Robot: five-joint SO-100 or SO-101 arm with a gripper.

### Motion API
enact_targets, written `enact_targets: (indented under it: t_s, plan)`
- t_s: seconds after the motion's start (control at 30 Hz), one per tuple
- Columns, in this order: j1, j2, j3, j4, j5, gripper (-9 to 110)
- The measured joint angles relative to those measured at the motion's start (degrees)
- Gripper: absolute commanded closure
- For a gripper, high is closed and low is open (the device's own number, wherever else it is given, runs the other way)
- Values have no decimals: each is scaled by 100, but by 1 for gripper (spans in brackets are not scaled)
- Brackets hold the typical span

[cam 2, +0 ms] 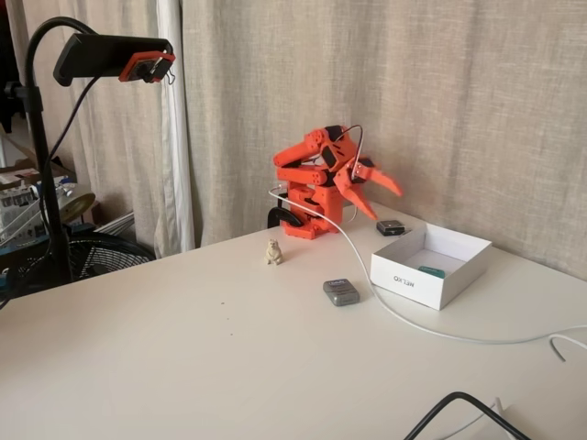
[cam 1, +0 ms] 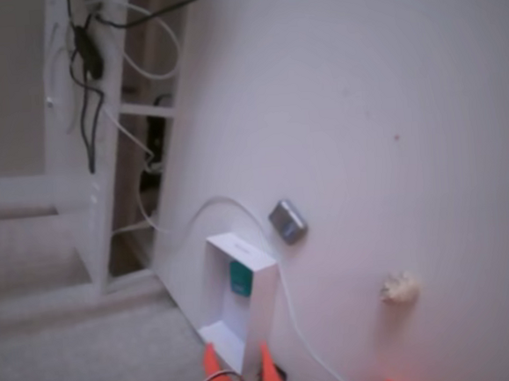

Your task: Grasp the green cube and put it in the bin.

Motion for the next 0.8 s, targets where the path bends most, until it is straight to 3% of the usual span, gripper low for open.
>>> enact_targets:
  t_s: [0.17, 0.23, 0.27, 0.8]
  plan:
    - [0, 0, 483, -70, -62, 84]
    - [0, 0, 527, -70, -70, 106]
    - [0, 0, 519, -70, -79, 110]
    - [-26, 0, 536, -70, -141, 110]
